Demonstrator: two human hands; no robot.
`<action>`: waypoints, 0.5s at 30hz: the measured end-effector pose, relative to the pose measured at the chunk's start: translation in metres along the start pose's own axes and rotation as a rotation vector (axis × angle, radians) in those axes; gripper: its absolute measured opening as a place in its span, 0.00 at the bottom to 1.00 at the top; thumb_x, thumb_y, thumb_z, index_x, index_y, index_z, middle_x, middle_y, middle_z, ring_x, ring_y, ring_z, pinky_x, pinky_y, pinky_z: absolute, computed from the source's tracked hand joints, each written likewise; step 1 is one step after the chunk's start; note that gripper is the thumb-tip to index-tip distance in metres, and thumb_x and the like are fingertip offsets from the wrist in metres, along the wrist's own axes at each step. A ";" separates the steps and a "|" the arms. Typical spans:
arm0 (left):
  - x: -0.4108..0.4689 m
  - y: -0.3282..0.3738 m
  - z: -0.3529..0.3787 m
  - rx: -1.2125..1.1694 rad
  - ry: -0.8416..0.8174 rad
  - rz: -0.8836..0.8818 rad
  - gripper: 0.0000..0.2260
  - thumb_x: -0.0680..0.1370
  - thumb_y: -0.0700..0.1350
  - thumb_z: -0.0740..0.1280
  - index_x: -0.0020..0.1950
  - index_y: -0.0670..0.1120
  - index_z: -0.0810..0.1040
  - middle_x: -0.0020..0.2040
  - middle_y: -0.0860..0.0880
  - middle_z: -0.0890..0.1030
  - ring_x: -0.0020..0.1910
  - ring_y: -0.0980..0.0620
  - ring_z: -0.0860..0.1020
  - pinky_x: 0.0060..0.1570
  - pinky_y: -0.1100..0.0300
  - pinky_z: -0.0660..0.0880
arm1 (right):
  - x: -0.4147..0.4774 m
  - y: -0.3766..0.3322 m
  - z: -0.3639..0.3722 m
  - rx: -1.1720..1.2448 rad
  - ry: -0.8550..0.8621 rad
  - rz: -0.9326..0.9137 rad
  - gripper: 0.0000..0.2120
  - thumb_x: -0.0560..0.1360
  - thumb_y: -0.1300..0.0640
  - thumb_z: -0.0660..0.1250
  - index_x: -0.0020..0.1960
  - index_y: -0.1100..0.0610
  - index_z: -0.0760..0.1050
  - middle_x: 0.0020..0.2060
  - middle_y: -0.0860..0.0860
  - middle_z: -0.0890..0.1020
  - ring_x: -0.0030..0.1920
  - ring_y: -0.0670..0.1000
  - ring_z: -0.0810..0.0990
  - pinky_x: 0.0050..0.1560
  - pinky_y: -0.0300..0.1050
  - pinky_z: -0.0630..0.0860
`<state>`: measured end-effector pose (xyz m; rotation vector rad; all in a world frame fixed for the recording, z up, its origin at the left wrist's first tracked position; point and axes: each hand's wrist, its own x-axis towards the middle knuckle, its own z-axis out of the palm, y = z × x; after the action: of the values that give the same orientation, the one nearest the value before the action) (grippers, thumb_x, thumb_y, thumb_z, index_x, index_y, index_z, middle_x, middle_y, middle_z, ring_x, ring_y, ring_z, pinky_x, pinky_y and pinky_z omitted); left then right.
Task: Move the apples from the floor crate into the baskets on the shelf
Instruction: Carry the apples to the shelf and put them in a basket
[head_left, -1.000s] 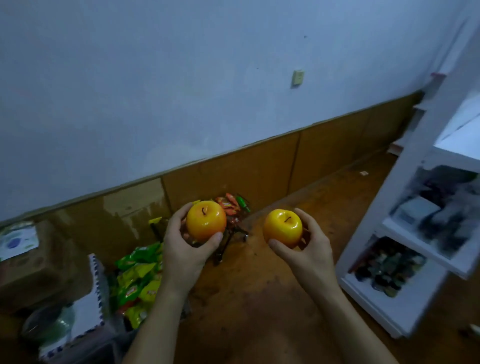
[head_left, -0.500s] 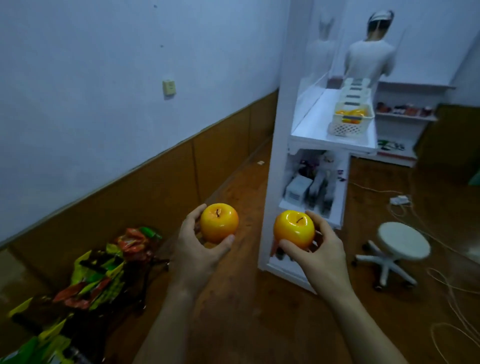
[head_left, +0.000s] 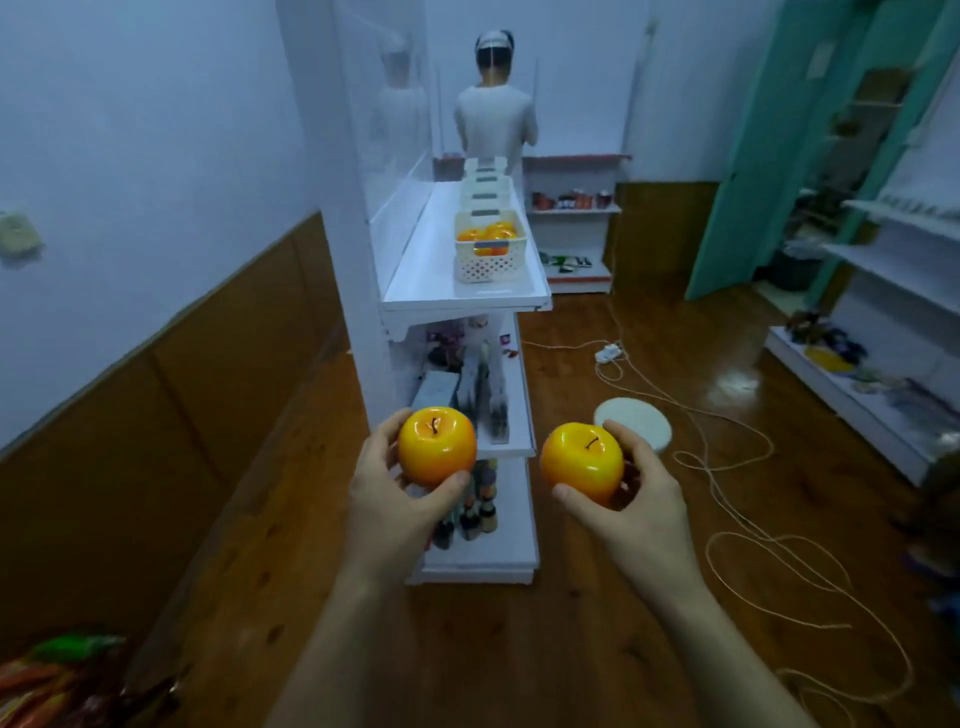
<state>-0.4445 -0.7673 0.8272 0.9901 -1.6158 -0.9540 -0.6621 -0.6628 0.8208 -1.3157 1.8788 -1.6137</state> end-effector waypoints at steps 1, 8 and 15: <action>0.007 -0.002 0.012 -0.007 -0.027 0.001 0.38 0.68 0.43 0.81 0.74 0.54 0.68 0.66 0.54 0.74 0.57 0.67 0.77 0.45 0.75 0.75 | 0.007 0.006 -0.006 -0.008 0.022 0.010 0.41 0.65 0.47 0.82 0.73 0.40 0.66 0.65 0.41 0.73 0.60 0.44 0.76 0.54 0.43 0.80; 0.063 -0.014 0.115 -0.019 -0.139 0.015 0.38 0.68 0.44 0.81 0.74 0.56 0.68 0.66 0.54 0.73 0.58 0.57 0.78 0.44 0.71 0.78 | 0.070 0.063 -0.066 -0.074 0.159 0.057 0.42 0.65 0.46 0.82 0.73 0.38 0.65 0.64 0.38 0.71 0.60 0.42 0.74 0.54 0.41 0.79; 0.125 -0.018 0.243 -0.018 -0.152 0.024 0.37 0.68 0.43 0.81 0.73 0.55 0.68 0.67 0.52 0.74 0.61 0.52 0.78 0.50 0.64 0.79 | 0.167 0.130 -0.152 -0.088 0.158 0.073 0.41 0.65 0.48 0.82 0.72 0.39 0.65 0.66 0.43 0.71 0.59 0.44 0.75 0.49 0.39 0.79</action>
<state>-0.7012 -0.8591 0.7996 0.9022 -1.7382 -1.0468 -0.9165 -0.7157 0.7998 -1.1687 2.0864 -1.6582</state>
